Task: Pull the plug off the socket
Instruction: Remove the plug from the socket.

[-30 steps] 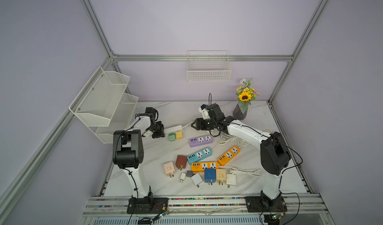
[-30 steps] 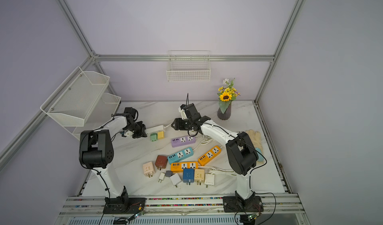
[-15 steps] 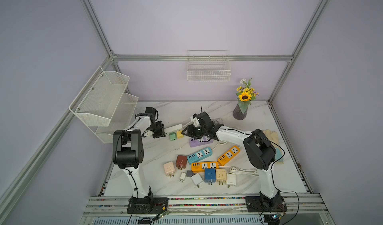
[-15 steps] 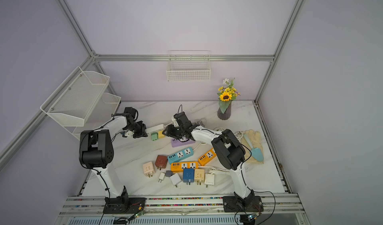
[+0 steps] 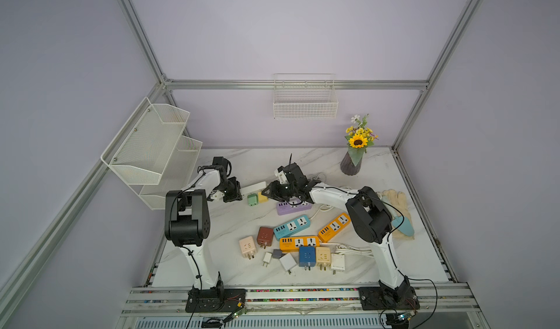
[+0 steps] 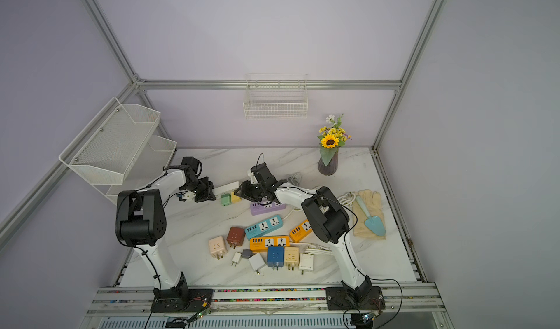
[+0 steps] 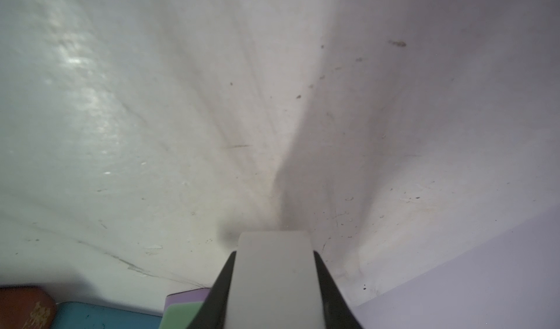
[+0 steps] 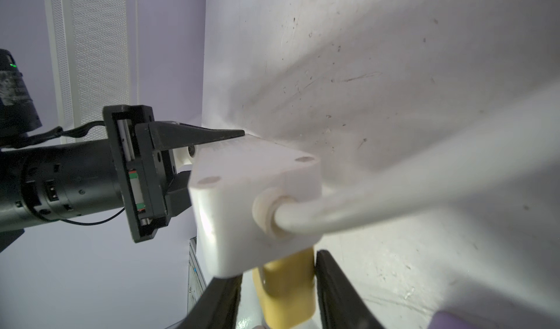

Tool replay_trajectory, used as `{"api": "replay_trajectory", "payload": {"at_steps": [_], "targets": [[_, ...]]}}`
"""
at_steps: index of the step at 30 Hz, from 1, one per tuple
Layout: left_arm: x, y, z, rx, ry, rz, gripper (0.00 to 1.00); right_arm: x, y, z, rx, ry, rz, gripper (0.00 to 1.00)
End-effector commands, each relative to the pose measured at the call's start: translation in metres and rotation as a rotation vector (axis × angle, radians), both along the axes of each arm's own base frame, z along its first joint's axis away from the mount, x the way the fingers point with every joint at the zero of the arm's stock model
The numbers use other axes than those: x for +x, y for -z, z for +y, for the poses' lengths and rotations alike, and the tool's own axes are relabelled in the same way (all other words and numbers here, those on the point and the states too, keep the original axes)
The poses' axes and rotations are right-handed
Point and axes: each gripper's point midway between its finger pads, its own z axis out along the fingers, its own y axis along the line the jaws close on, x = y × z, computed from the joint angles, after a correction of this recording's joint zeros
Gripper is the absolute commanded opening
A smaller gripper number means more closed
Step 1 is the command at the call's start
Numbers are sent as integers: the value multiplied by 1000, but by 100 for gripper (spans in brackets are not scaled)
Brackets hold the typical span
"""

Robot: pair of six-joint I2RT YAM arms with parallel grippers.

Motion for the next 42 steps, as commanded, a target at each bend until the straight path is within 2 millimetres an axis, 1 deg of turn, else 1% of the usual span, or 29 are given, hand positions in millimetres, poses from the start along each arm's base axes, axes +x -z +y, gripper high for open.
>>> {"api": "replay_trajectory", "payload": {"at_steps": [1, 8, 10, 13, 15, 16, 18, 20, 23, 29, 32, 38, 42], "targets": [[13, -24, -8, -52, 1, -68, 0, -1, -1, 10, 29, -18, 5, 44], [14, -26, -8, -52, 2, -72, 0, -4, 7, 15, 28, -19, 23, 46], [13, -27, -8, -53, 1, -73, 0, -3, 7, 15, 28, -14, 19, 44], [12, -26, -8, -51, 0, -70, 0, -1, 3, 18, 37, -20, 15, 34], [13, -26, -8, -51, 1, -73, 0, -2, 4, 18, 41, -24, 25, 25], [13, -26, -7, -49, 0, -77, 0, -4, 4, 18, 44, -25, 32, 22], [17, -27, -7, -45, -3, -91, 0, -8, 4, 18, 52, -29, 47, 17], [25, -26, -6, -44, -18, -131, 0, -12, 1, 17, 57, -36, 46, 15], [30, -21, -5, -55, -46, -152, 0, -19, 4, 11, 38, -46, 54, 11], [40, -27, 0, -25, -55, -185, 0, -42, 11, -6, 8, -57, 84, 8], [42, -26, 1, -21, -55, -190, 0, -50, 11, -13, 2, -59, 82, 7], [43, -24, 1, -22, -55, -192, 0, -59, 17, -17, -53, -84, 87, 5], [45, -27, 2, -20, -58, -202, 0, -65, 22, -22, -95, -94, 101, 3]]}}
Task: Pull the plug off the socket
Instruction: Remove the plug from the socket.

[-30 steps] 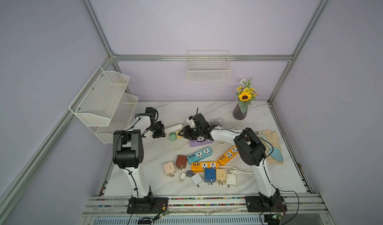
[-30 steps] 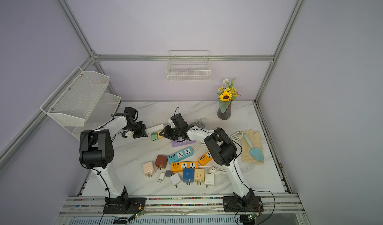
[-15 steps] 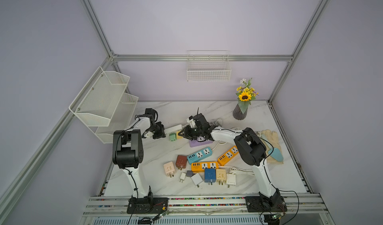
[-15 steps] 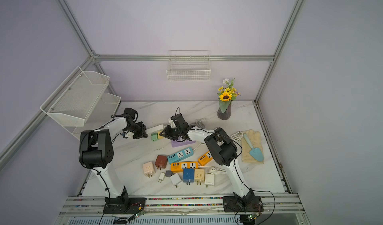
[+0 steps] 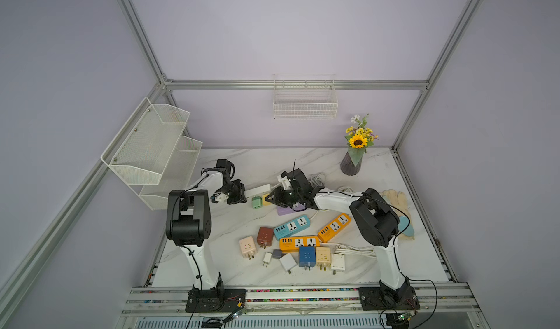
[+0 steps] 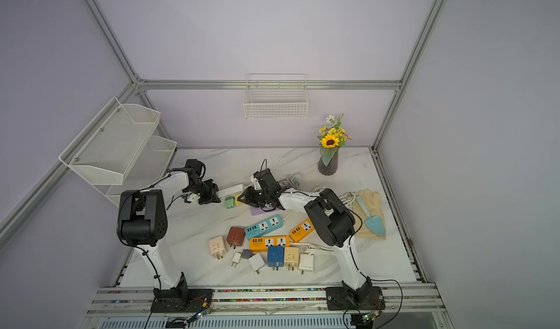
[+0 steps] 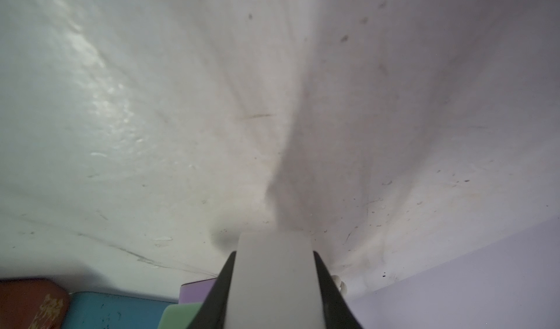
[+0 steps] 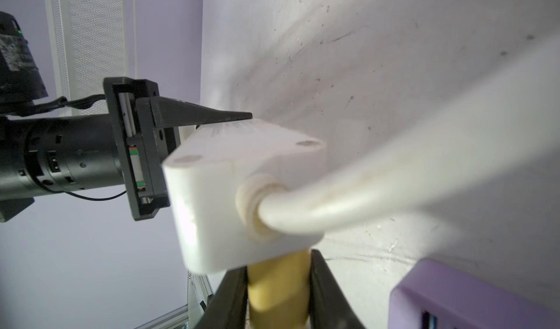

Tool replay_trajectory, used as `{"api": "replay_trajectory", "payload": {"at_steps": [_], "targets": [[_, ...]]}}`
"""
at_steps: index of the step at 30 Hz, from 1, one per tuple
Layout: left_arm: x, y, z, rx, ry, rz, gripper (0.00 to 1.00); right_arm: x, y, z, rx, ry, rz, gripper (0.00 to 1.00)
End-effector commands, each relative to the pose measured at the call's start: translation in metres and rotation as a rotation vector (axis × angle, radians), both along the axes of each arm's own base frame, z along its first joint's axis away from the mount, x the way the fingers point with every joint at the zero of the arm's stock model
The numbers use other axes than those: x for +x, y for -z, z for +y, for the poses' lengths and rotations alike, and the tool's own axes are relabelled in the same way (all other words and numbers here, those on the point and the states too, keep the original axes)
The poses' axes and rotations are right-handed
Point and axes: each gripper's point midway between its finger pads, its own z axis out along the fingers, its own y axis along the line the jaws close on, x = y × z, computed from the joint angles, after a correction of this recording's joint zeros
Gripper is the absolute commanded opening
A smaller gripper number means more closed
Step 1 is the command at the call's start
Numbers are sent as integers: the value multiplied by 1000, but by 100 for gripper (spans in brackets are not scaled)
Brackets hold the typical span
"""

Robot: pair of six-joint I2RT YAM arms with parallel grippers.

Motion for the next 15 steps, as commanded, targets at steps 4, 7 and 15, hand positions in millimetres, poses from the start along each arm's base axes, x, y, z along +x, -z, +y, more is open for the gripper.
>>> {"api": "replay_trajectory", "payload": {"at_steps": [4, 7, 15], "targets": [[54, -39, 24, 35, -96, -212, 0, -48, 11, -15, -107, -87, 92, 3], [55, -38, 23, 33, -94, -212, 0, -54, 10, -18, -115, -109, 93, 3], [57, -37, 21, 21, -80, -213, 0, -57, -6, -12, -79, -118, 80, 3]]}}
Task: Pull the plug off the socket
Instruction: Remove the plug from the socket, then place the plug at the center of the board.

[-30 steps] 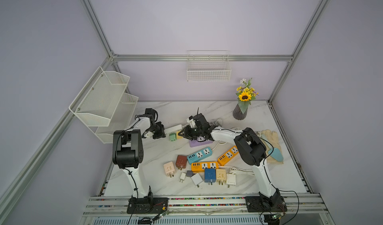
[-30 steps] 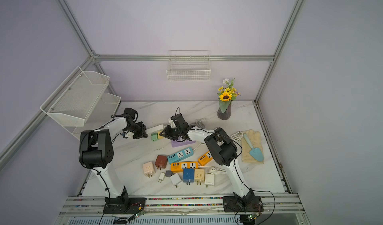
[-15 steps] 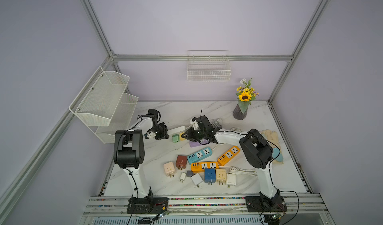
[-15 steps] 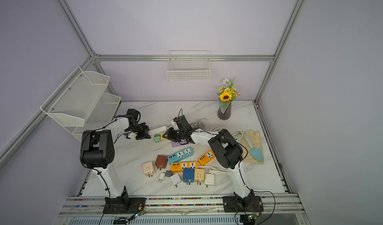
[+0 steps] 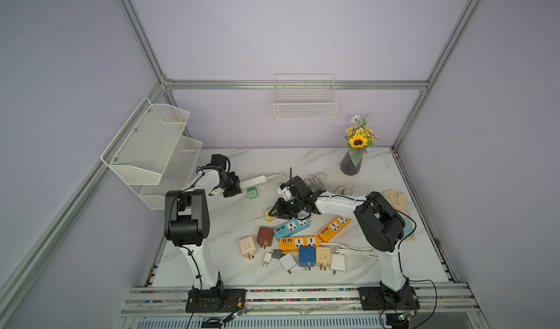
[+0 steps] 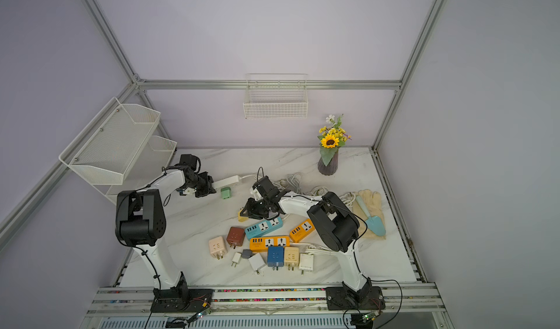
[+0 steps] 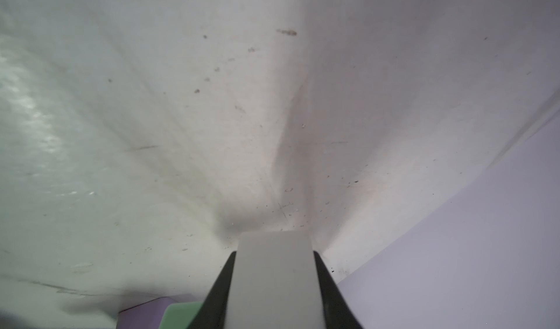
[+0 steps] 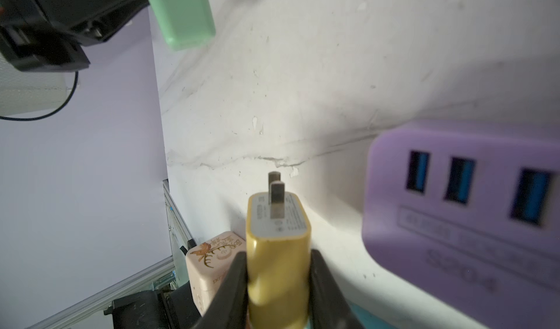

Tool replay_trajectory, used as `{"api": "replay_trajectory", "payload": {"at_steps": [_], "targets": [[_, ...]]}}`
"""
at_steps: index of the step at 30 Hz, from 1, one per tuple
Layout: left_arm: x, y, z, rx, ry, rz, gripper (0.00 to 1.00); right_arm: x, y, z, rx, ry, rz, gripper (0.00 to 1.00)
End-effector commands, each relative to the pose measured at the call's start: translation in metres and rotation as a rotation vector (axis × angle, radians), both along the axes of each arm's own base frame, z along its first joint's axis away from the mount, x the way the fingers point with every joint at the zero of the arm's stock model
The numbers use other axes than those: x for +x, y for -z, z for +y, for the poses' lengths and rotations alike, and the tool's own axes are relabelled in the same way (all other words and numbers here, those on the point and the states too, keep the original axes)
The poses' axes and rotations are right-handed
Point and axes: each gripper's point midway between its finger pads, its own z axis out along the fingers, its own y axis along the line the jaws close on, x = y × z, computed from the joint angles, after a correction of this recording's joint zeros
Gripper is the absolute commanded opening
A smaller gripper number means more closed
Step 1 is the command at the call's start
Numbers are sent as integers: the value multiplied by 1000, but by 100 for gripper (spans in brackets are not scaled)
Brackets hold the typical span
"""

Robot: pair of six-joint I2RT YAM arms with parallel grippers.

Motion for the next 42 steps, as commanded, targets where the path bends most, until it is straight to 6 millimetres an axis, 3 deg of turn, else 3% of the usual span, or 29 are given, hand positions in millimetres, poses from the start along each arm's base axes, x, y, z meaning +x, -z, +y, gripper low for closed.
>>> {"api": "replay_trajectory", "payload": {"at_steps": [1, 5, 12, 22, 32, 36, 42], "targets": [[19, -21, -3, -26, -5, -79, 0, 1, -29, 9, 52, -14, -40, 3], [16, -21, -4, -27, -4, -74, 0, 4, -18, 20, 29, -22, -24, 5], [16, -21, -4, -25, 7, -75, 0, -12, 4, 34, 0, -65, 2, 7], [13, -20, -4, -23, 12, -67, 0, -6, 17, 50, 19, -74, 4, 10], [10, -18, -6, -34, 7, -50, 0, -6, 30, 46, -24, -68, 17, 34], [9, -18, -5, -33, 5, -47, 0, -7, 31, 44, -41, -70, 19, 38], [8, -19, -5, -32, 5, -45, 0, -1, 15, 41, -47, -58, -28, 47]]}}
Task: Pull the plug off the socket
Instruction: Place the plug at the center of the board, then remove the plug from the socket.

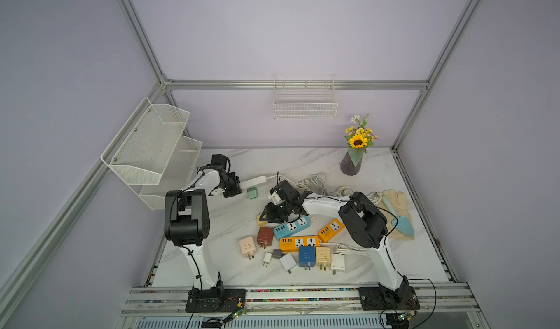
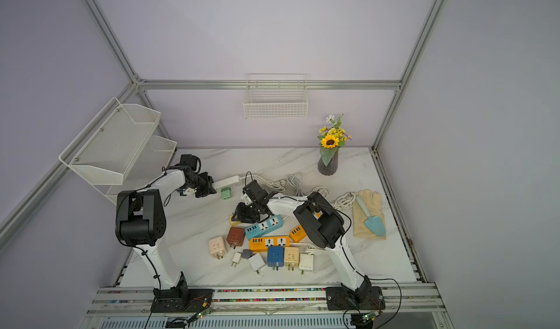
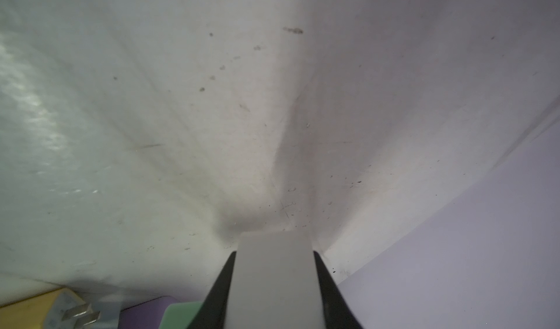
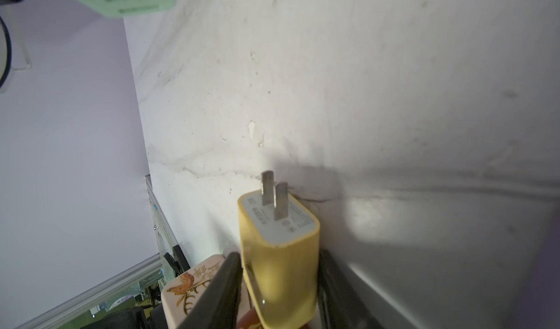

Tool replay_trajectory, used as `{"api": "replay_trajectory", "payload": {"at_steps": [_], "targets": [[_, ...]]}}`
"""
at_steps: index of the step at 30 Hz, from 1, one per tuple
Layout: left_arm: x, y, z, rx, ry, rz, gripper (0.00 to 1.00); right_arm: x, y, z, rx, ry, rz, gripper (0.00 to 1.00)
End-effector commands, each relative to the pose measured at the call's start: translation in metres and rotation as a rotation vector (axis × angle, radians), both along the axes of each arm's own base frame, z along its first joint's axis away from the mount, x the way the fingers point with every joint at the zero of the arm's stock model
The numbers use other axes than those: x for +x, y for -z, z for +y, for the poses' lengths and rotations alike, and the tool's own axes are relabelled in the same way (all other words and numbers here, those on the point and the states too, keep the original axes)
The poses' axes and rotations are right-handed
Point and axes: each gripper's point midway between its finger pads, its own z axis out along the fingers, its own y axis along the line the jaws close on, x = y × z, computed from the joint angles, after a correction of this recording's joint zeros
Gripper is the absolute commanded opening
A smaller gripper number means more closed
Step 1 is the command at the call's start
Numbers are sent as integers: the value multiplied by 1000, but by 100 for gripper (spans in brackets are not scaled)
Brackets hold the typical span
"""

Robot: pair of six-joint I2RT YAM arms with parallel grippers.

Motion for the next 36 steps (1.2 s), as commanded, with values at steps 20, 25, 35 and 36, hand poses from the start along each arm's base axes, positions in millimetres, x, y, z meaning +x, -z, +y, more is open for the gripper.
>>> {"api": "replay_trajectory", "payload": {"at_steps": [20, 25, 35, 36], "targets": [[-2, -26, -13, -47, 26, -26, 0, 54, -84, 17, 176, 104, -359, 65], [-7, -25, -18, -69, 27, -15, 0, 74, -78, 26, 190, 156, -407, 65], [-6, -34, -23, -77, 30, -31, 0, 92, -57, 35, 187, 208, -390, 62], [-6, -34, -24, -79, 30, -31, 0, 92, -56, 36, 188, 210, -389, 61]]}}
